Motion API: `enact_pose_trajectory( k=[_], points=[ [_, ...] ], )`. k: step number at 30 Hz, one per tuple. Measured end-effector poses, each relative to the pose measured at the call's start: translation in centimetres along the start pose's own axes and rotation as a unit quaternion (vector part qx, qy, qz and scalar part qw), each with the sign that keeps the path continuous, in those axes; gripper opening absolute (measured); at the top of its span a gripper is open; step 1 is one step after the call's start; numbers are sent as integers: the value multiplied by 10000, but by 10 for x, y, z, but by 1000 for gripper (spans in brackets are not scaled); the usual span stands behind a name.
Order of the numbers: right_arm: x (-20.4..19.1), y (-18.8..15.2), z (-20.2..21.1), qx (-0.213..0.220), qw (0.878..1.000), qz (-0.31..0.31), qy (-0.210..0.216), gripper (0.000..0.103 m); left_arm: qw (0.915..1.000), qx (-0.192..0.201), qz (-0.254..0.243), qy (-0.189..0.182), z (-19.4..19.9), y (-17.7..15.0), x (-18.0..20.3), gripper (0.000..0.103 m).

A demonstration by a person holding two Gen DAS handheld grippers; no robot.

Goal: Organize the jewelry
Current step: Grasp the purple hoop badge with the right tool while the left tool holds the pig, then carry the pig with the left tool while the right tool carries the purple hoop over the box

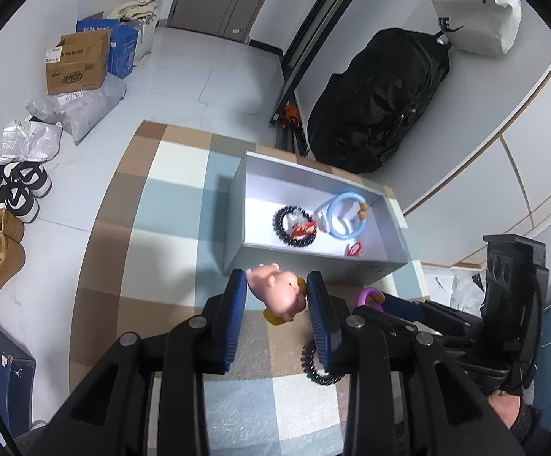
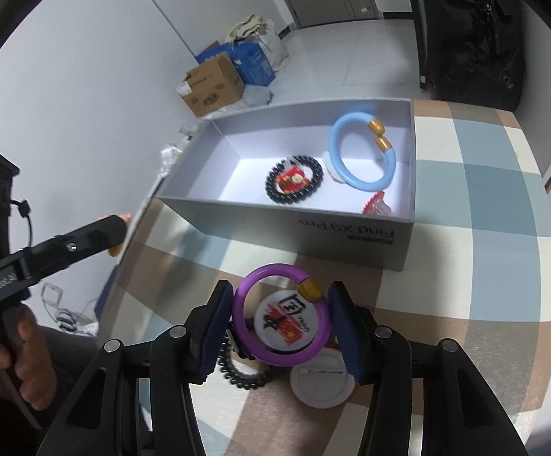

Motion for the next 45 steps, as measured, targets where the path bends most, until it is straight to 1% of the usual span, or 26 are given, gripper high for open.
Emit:
enact_pose_trajectory(
  k=[3,7,9,13,18,21,24,27,31,34,36,41,43,45],
  points=[
    [-11,5,7,102,9997,66,203,50,9999,110,20,-41,1,6,4,27],
    [-20,16,25,361,9983,109,445,50,9996,253,61,-58,2,16,8,27],
    [-21,24,34,525,9977,132,411,50,9995,294,74,-58,1,20,10,27],
    [-20,40,46,792,9957,64,485,50,9994,340,64,-12,-2,29,15,27],
    [-14,57,55,984,9939,-22,488,50,9992,380,100,-110,-5,41,23,27],
    [-10,66,53,948,9947,-59,395,50,9991,353,163,-163,-9,48,26,27],
    [-5,76,49,880,9950,-201,422,50,9992,302,228,-157,-15,55,26,27],
    [2,85,47,873,9952,-263,364,50,9992,243,270,-188,-21,61,25,27],
    [13,88,44,834,9953,-367,330,51,9991,140,344,-196,-29,63,20,27],
    [22,89,37,728,9955,-497,353,51,9989,77,393,-231,-33,65,17,27],
    [27,89,33,682,9954,-559,368,51,9991,34,360,-233,-37,66,19,27],
    [32,89,27,589,9950,-644,484,51,9997,2,226,-128,-42,68,23,27],
    [34,89,25,557,9937,-750,618,52,9996,-43,235,-170,-45,68,24,27],
    [39,88,23,529,9898,-985,885,52,9996,-66,207,-164,-47,68,24,27]
  ],
)
Point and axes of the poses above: each gripper's, at about its wrist camera, not at the fingertips, and z roughly against the way its jaws point, x to its right, y to its top, the point moved 10 cm from there along -z, roughly the way its jaws point, and after that the axes turned 14 degrees about -x, right-handed, at the moved point
